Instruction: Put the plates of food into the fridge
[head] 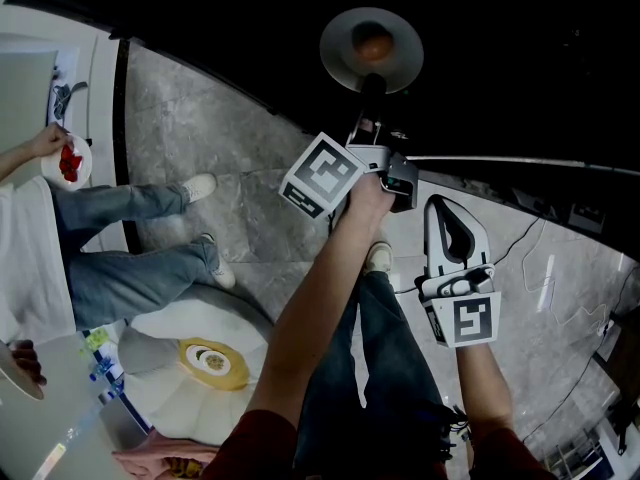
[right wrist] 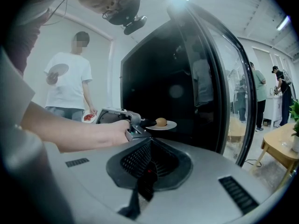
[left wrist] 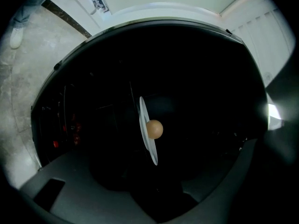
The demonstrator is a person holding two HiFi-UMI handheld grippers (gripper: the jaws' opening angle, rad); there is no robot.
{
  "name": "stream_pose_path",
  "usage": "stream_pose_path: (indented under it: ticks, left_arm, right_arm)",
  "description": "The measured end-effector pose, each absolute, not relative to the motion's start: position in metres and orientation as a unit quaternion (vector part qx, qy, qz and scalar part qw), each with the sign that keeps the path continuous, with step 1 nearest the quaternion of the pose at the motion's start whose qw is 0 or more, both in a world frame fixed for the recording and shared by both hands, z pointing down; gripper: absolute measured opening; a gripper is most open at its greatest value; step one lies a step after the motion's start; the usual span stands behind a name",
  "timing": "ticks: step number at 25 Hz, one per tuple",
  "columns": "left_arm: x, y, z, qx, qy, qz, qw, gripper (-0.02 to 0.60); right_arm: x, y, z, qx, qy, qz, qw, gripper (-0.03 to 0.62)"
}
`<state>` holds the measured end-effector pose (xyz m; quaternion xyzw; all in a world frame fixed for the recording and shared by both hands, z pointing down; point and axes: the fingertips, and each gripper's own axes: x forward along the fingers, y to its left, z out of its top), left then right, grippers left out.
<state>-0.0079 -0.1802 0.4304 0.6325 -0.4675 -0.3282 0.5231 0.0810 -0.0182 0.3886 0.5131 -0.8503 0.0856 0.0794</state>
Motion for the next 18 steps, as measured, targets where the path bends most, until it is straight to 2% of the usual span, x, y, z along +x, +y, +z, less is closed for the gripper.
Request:
stream_pose_path:
  ticks: [18]
  left_arm:
    - [-0.022, -0.162, 0.431, 0.713, -0.556, -0.194, 0.38, 0.201]
  right_arm:
    - [0.077, -0.012, 0.392, 0.509, -0.852, 0.086, 0.086, 0.011]
